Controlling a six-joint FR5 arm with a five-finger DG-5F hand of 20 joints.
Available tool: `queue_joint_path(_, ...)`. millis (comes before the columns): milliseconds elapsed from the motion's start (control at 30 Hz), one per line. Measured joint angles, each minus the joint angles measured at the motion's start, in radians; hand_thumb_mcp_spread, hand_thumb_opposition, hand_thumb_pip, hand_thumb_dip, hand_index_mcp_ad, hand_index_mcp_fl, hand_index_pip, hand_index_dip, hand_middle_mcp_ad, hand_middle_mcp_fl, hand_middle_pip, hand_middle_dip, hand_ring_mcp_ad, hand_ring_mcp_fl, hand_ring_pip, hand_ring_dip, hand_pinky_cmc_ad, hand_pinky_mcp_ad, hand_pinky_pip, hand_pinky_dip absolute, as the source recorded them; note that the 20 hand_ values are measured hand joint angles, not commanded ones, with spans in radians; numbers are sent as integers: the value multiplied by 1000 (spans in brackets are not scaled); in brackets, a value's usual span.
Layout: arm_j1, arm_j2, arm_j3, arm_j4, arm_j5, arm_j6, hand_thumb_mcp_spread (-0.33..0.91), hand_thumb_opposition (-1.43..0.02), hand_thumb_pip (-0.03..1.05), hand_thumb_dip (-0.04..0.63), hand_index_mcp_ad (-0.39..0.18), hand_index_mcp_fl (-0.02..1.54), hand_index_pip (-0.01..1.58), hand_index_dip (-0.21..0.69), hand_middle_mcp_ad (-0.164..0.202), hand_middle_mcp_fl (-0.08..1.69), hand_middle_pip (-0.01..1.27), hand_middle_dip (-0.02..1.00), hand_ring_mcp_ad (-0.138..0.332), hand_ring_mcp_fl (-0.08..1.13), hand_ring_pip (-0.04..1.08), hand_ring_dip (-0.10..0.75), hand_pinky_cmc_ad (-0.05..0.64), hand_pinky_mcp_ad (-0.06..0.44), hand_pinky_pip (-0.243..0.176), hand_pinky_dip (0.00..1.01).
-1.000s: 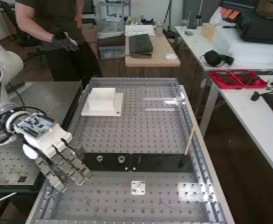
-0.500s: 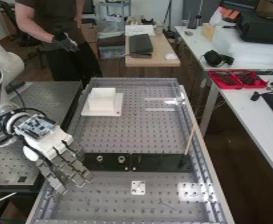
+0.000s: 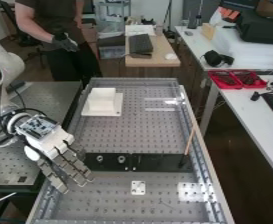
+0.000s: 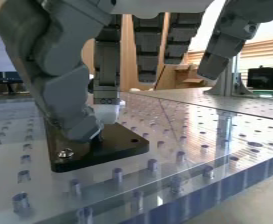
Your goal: Grab the smaller nut and place it in the white container
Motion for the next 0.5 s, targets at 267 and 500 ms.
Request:
queue_joint_path(267, -3, 5, 2, -3, -3, 6, 415, -859, 682, 274, -122, 164, 1552, 126, 82, 215, 134, 236, 82, 16, 120, 82, 372, 239, 5, 278)
queue_joint_path(500, -7, 6, 2, -11, -3, 15, 412, -859, 682, 274, -122, 150, 1555, 126, 82, 216, 134, 236, 82, 16, 117, 82, 372, 239, 5, 278)
